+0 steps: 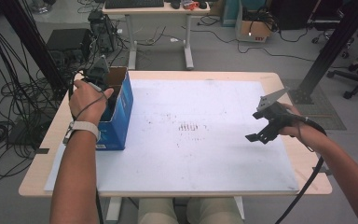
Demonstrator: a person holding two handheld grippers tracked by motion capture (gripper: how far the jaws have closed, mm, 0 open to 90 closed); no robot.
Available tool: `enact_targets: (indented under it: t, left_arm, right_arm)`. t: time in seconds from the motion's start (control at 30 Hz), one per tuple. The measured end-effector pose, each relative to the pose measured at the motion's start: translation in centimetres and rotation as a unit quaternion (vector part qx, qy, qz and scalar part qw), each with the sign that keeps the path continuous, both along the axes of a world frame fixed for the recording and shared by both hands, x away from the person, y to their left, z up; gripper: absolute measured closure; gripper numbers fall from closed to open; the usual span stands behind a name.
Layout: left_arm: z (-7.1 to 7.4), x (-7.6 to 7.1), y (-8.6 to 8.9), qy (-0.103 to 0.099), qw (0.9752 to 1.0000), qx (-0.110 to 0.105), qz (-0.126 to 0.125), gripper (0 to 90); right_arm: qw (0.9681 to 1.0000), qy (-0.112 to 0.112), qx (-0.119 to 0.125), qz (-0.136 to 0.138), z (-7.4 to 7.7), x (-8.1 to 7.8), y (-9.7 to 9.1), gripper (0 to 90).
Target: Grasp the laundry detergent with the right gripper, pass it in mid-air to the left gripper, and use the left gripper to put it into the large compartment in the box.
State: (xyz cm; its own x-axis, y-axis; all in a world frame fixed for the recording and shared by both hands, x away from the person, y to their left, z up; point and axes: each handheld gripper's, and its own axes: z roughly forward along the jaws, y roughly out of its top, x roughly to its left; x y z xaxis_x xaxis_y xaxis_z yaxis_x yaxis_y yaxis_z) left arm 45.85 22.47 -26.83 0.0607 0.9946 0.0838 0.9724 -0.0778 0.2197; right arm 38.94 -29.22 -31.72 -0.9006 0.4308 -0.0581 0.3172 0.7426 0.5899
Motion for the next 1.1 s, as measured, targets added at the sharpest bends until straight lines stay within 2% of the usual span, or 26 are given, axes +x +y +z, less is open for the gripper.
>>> enact_targets:
  t: [0.33, 0.47, 0.5, 0.73, 0.9, 1.1]
  left_arm:
    - [-0.05, -0.01, -0.01, -0.004, 1.0, -0.003, 0.003, 37.3]
    - [-0.03, 0.04, 0.12, -0.003, 1.0, -0.005, 0.003, 37.3]
    - [-0.01, 0.06, 0.17, -0.003, 1.0, -0.003, 0.0, 37.3]
    - [-0.12, 0.04, 0.3, -0.01, 0.9999, -0.004, 0.002, 37.1]
    - [-0.34, 0.05, 0.2, -0.014, 0.9999, -0.002, 0.001, 32.7]
    - [-0.33, 0.03, 0.35, -0.011, 0.9999, -0.012, -0.002, 30.5]
  right_arm:
    - [1.0, 0.001, -0.001, -0.001, -0.06, -0.02, 0.0, 4.9]
    - [0.9999, 0.008, -0.003, -0.008, -0.02, -0.16, 0.03, 4.9]
    - [1.0, 0.003, -0.001, -0.001, -0.07, -0.03, 0.04, 4.9]
    - [1.0, 0.006, -0.004, -0.001, -0.18, -0.05, 0.02, 4.9]
    - [0.9999, 0.01, -0.004, -0.004, -0.31, -0.15, 0.07, 4.9]
    - [0.9999, 0.012, -0.005, -0.003, -0.28, -0.16, 0.03, 4.9]
